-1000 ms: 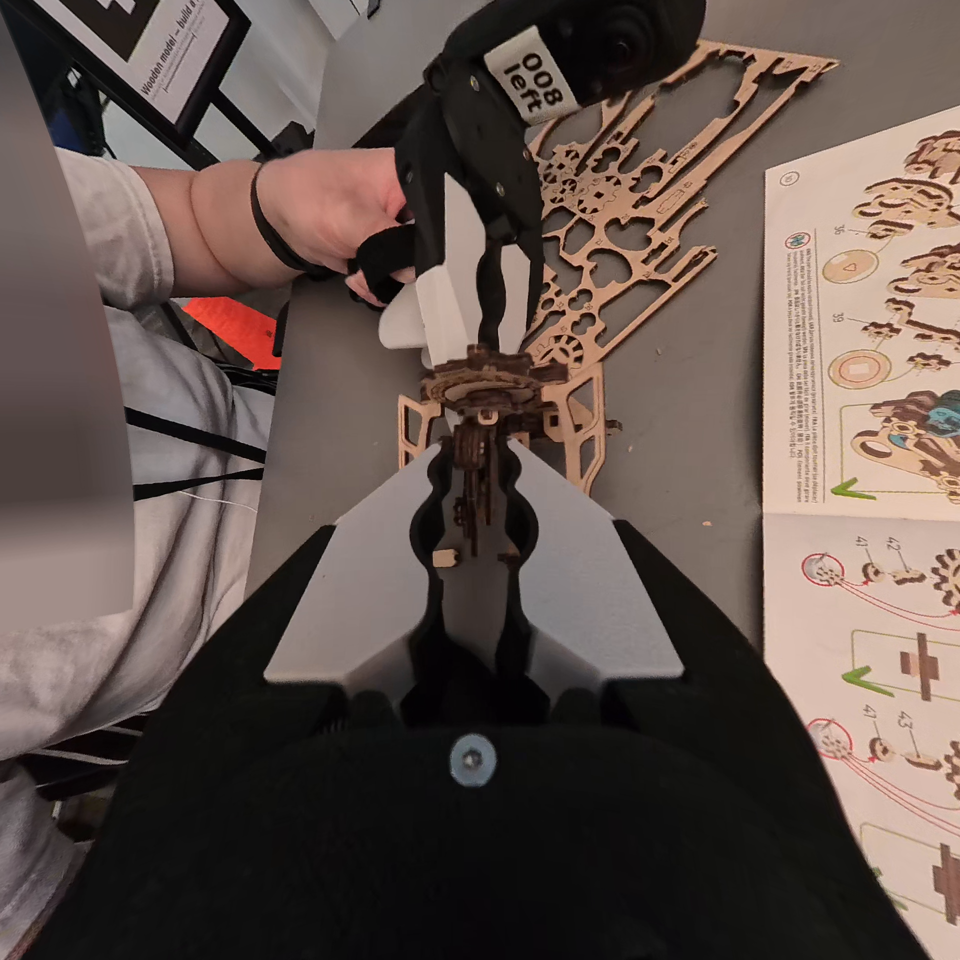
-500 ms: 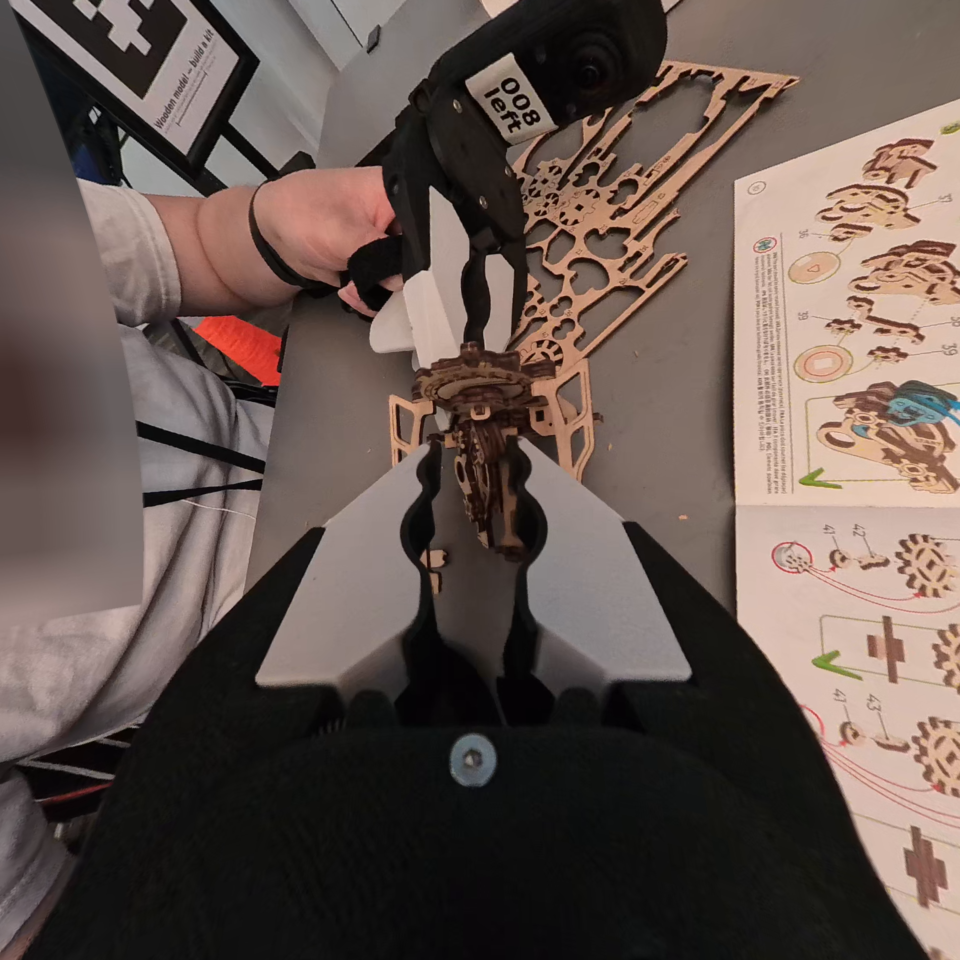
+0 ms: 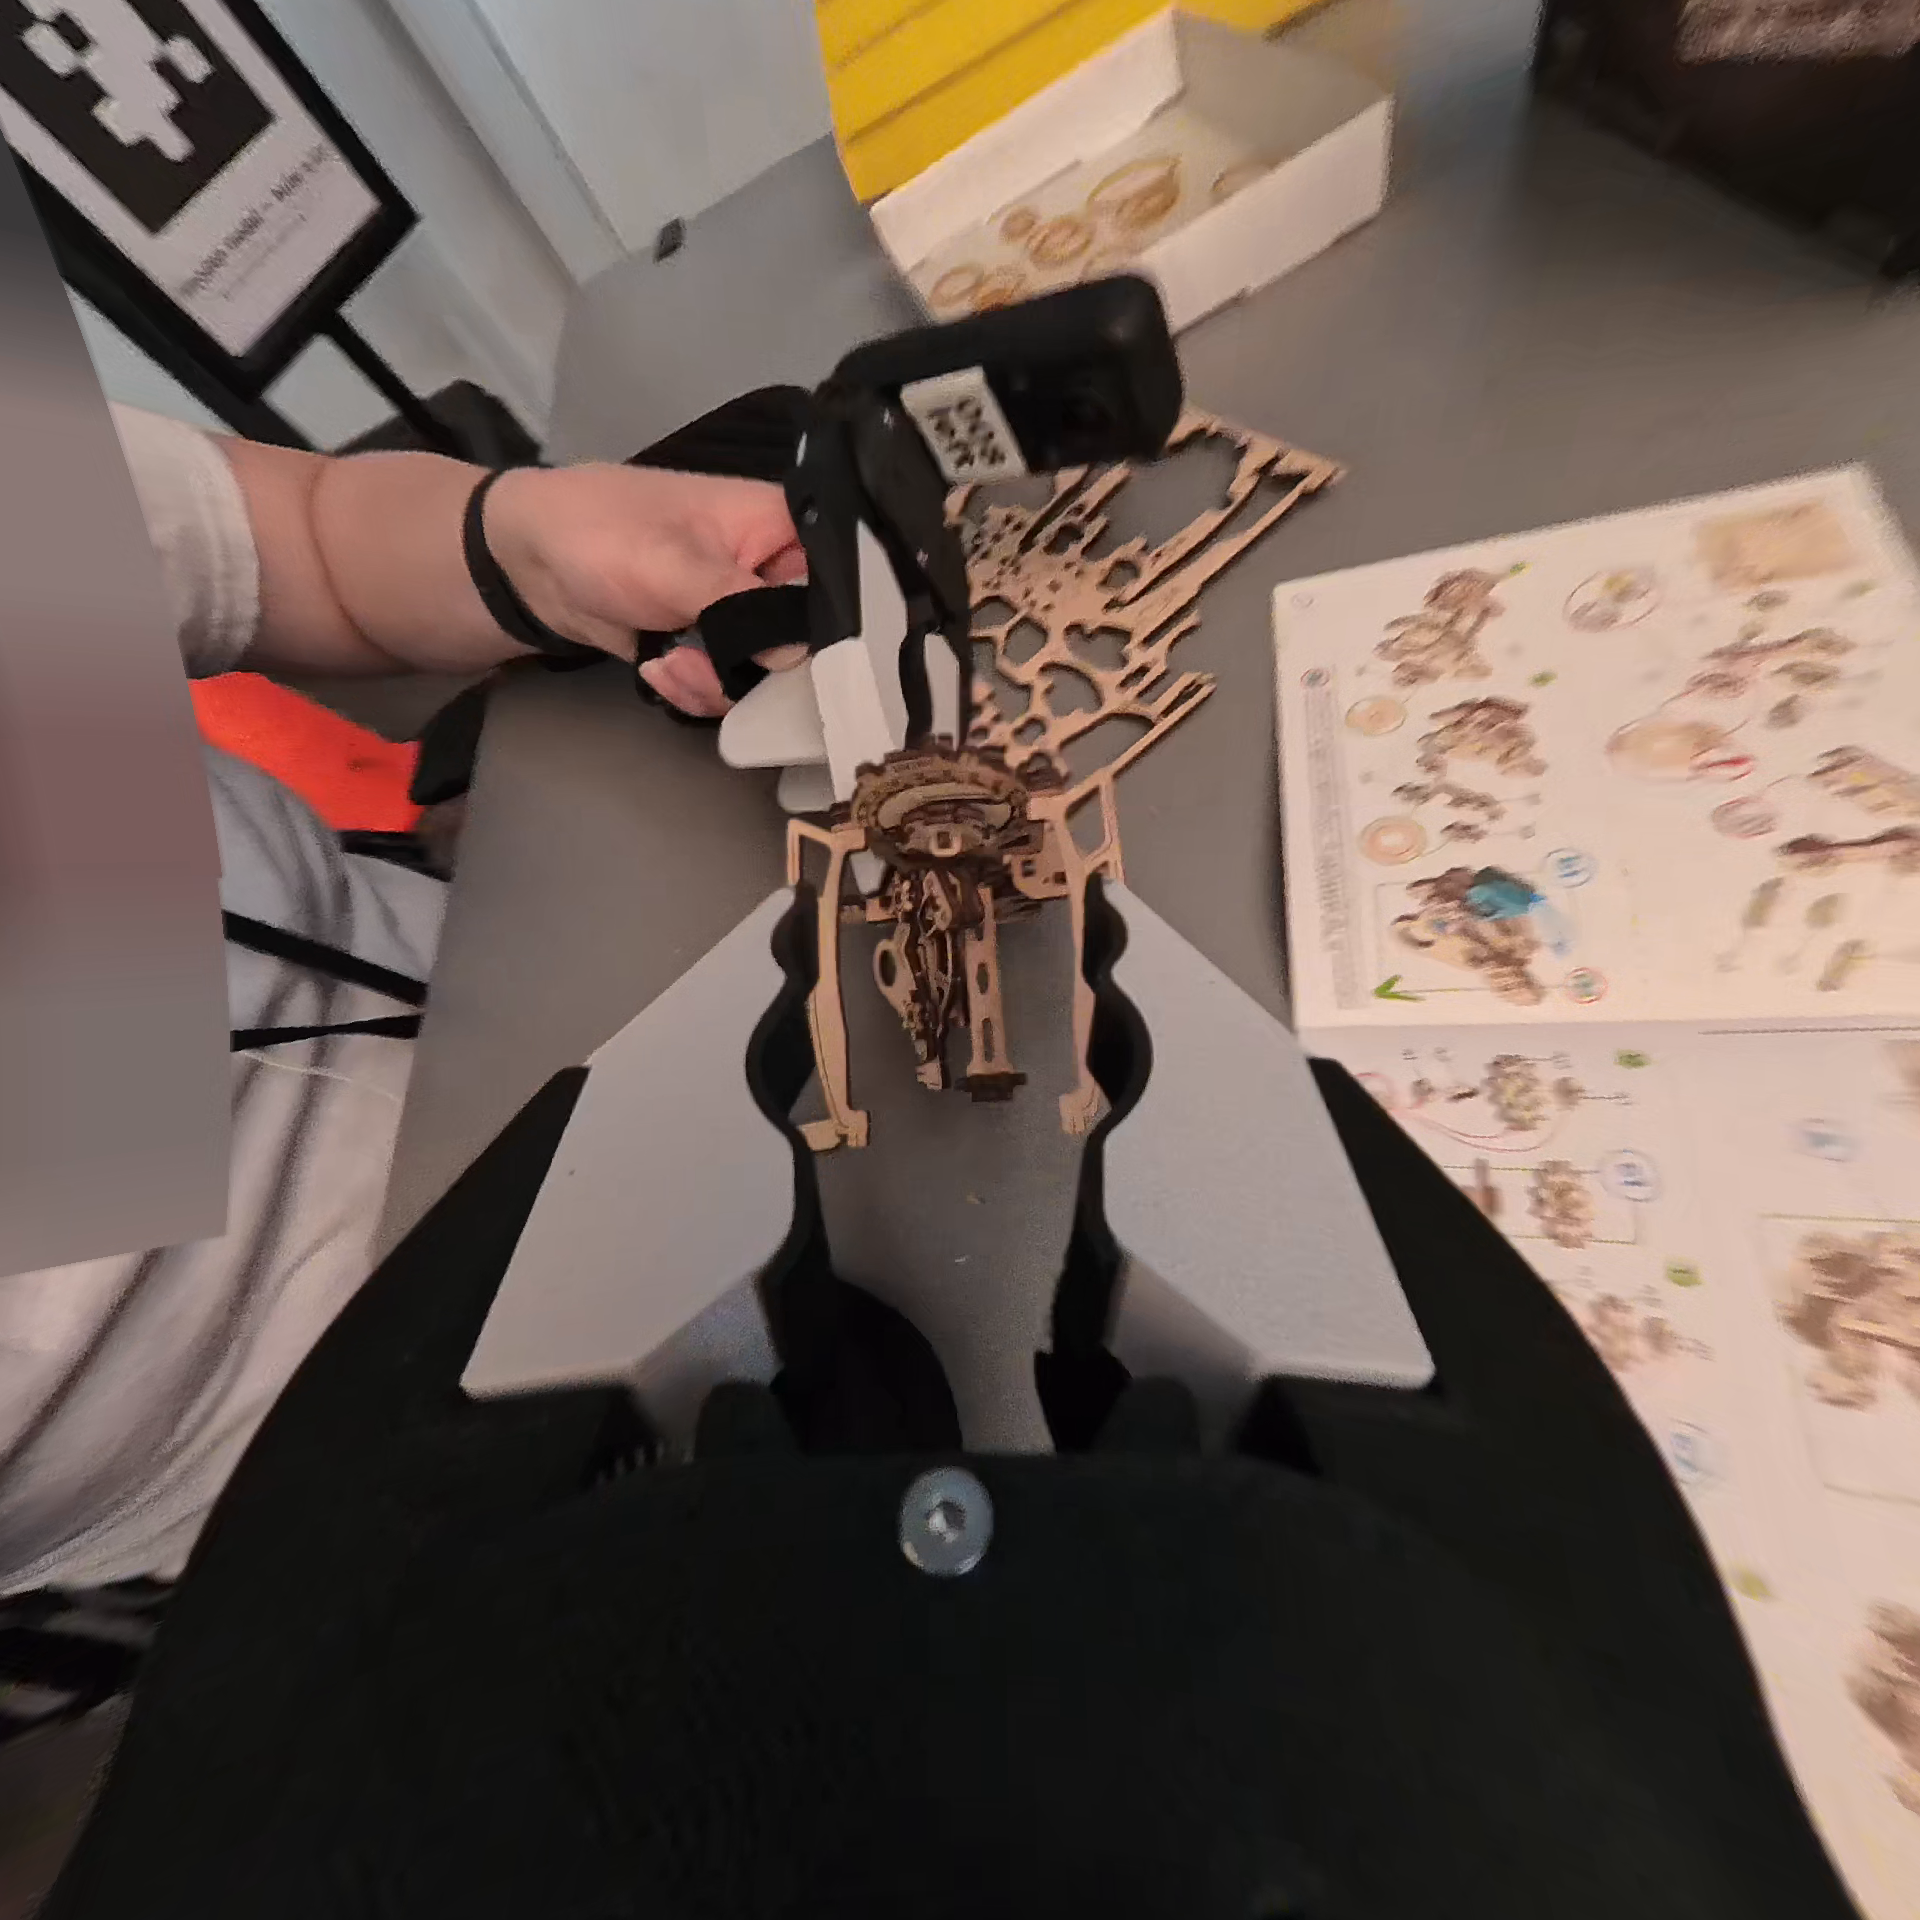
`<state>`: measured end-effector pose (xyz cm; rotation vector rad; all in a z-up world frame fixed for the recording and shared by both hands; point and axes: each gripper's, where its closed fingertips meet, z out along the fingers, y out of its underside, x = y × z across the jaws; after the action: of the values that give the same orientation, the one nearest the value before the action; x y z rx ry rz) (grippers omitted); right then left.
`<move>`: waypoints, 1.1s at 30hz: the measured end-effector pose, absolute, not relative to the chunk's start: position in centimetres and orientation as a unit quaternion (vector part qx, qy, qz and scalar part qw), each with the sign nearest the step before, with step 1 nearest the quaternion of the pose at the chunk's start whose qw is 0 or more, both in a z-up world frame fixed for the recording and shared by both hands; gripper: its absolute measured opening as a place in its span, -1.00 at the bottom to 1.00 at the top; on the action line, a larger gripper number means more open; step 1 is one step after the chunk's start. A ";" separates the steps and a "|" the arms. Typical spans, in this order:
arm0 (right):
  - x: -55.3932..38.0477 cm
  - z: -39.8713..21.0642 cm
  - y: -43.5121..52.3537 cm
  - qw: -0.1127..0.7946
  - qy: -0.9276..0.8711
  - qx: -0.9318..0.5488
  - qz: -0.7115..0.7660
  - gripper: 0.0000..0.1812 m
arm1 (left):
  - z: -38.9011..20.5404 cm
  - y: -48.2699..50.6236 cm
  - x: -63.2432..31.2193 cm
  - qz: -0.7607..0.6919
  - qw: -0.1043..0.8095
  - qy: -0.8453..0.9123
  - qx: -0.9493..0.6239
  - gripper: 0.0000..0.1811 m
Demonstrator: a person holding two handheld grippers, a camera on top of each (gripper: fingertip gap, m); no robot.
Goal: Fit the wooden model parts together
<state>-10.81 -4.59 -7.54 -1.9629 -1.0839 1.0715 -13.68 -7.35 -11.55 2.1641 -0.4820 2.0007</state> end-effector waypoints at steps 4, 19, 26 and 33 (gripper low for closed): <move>-10.6 -3.6 -5.5 0.450 -0.472 -0.698 0.297 -0.44 | -10.7 -6.7 -14.0 0.694 0.083 -0.129 0.703 -0.98; -13.3 -5.8 -8.4 0.619 -0.505 -0.602 0.023 -0.39 | -6.0 -4.8 -15.8 0.795 0.104 -0.044 0.596 -0.98; -12.7 -3.0 -6.9 0.670 -0.425 -0.604 0.076 -0.26 | -4.1 -5.1 -16.3 0.820 0.105 -0.043 0.561 -0.99; -12.3 -2.3 -6.4 0.642 -0.279 -0.683 0.209 -0.44 | -3.2 -4.7 -16.9 0.833 0.089 -0.044 0.544 -0.99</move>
<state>-12.25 -6.38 -2.33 -1.5568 -0.6352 0.4767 -16.86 -4.75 -3.18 1.6184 -0.1296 2.4793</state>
